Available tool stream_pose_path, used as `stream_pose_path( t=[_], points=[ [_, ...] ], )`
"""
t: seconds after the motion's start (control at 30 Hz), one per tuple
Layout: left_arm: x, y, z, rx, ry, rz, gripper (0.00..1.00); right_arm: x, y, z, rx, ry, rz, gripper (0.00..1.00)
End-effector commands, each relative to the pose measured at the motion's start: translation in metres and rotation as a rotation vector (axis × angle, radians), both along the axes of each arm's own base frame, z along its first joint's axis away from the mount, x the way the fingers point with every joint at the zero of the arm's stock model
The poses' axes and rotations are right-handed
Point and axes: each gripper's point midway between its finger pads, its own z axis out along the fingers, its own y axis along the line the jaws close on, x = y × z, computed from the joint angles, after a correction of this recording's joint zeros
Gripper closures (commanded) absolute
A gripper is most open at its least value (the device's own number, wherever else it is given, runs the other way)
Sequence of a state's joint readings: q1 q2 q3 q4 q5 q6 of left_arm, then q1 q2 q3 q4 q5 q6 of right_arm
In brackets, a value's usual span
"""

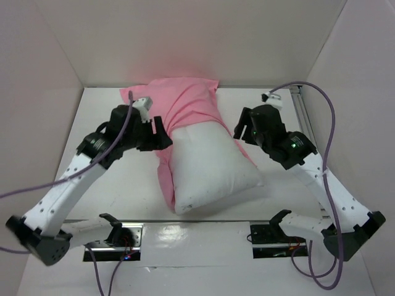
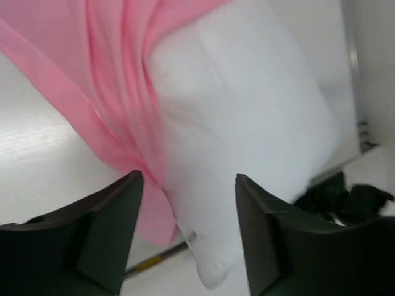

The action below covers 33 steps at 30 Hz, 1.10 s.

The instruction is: Put the pillow into the pillowcase

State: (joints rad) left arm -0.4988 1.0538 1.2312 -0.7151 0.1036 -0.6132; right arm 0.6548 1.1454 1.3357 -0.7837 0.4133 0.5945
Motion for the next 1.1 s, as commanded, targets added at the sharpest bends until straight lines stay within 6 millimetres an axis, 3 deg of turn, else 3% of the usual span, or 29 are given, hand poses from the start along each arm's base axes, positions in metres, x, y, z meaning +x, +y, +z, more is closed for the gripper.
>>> stream_pose_path(
  t=[0.0, 0.03, 0.07, 0.1, 0.13, 0.17, 0.2, 0.23, 0.27, 0.43, 0.47, 0.5, 0.53, 0.57, 0.63, 0.67, 0.7, 0.77, 0.8, 0.83, 0.87, 0.9, 0.93, 1.0, 1.03, 1.07],
  points=[
    [0.043, 0.004, -0.016, 0.206, -0.009, 0.098, 0.24, -0.016, -0.036, -0.041, -0.015, 0.151, -0.06, 0.24],
    [0.061, 0.009, -0.003, 0.262, -0.06, 0.164, 0.21, -0.018, -0.039, -0.044, 0.007, 0.166, -0.059, 0.18],
    [0.072, 0.01, -0.006, 0.322, -0.066, 0.192, 0.19, -0.019, -0.05, -0.052, 0.023, 0.191, -0.084, 0.13],
    [0.082, 0.004, -0.027, 0.41, -0.022, 0.199, 0.16, -0.024, -0.047, -0.053, 0.062, 0.208, -0.056, 0.07],
    [0.098, 0.01, -0.014, 0.472, -0.072, 0.265, 0.16, -0.027, -0.047, -0.057, 0.085, 0.224, -0.056, 0.06],
    [0.104, 0.007, -0.016, 0.517, -0.081, 0.274, 0.16, -0.032, -0.053, -0.068, 0.109, 0.264, -0.085, 0.05],
    [0.111, 0.001, -0.032, 0.589, -0.061, 0.274, 0.16, -0.039, -0.05, -0.068, 0.154, 0.275, -0.07, 0.03],
    [0.121, 0.005, -0.022, 0.638, -0.106, 0.324, 0.16, -0.044, -0.049, -0.072, 0.185, 0.291, -0.071, 0.03],
    [0.125, 0.002, -0.023, 0.666, -0.118, 0.339, 0.18, -0.051, -0.052, -0.085, 0.219, 0.33, -0.097, 0.03],
    [0.142, -0.002, -0.041, 0.823, -0.138, 0.365, 0.19, -0.082, -0.04, -0.099, 0.413, 0.383, -0.103, 0.03],
    [0.147, -0.001, -0.048, 0.871, -0.13, 0.377, 0.22, -0.087, -0.039, -0.11, 0.431, 0.408, -0.112, 0.03],
    [0.148, 0.0, -0.052, 0.892, -0.124, 0.379, 0.24, -0.09, -0.037, -0.109, 0.475, 0.399, -0.125, 0.03],
    [0.151, -0.003, -0.051, 0.883, -0.123, 0.387, 0.28, -0.09, -0.031, -0.108, 0.513, 0.391, -0.103, 0.03],
    [0.151, -0.003, -0.053, 0.891, -0.117, 0.383, 0.32, -0.094, -0.029, -0.12, 0.529, 0.414, -0.102, 0.03],
    [0.151, -0.009, -0.047, 0.878, -0.126, 0.396, 0.58, -0.092, -0.017, -0.118, 0.602, 0.405, -0.059, 0.03],
    [0.149, -0.007, -0.044, 0.876, -0.127, 0.396, 0.77, -0.095, -0.014, -0.129, 0.62, 0.433, -0.058, 0.03],
    [0.15, -0.01, -0.04, 0.864, -0.131, 0.383, 0.85, -0.094, -0.01, -0.133, 0.635, 0.448, -0.049, 0.03],
    [0.144, -0.022, -0.03, 0.798, -0.133, 0.331, 1.0, -0.089, 0.0, -0.131, 0.669, 0.425, -0.001, 0.03],
    [0.141, -0.03, -0.024, 0.766, -0.139, 0.299, 1.0, -0.09, 0.006, -0.136, 0.679, 0.431, 0.014, 0.03],
    [0.136, -0.033, -0.015, 0.733, -0.145, 0.271, 1.0, -0.087, 0.011, -0.139, 0.677, 0.431, 0.028, 0.06],
    [0.128, -0.044, -0.012, 0.709, -0.15, 0.218, 1.0, -0.074, 0.018, -0.13, 0.702, 0.367, 0.053, 0.1],
    [0.115, -0.066, -0.01, 0.648, -0.149, 0.125, 1.0, -0.072, 0.027, -0.13, 0.705, 0.352, 0.08, 0.17],
    [0.106, -0.077, -0.007, 0.62, -0.151, 0.069, 1.0, -0.059, 0.03, -0.137, 0.685, 0.339, 0.059, 0.43],
    [0.082, -0.109, 0.003, 0.489, -0.145, -0.092, 1.0, -0.03, 0.043, -0.108, 0.701, 0.217, 0.117, 0.8],
    [0.078, -0.119, 0.014, 0.434, -0.15, -0.131, 1.0, -0.013, 0.049, -0.109, 0.681, 0.216, 0.114, 0.94],
    [0.065, -0.14, 0.049, 0.296, -0.167, -0.219, 1.0, 0.011, 0.053, -0.063, 0.7, 0.112, 0.145, 1.0]
  ],
)
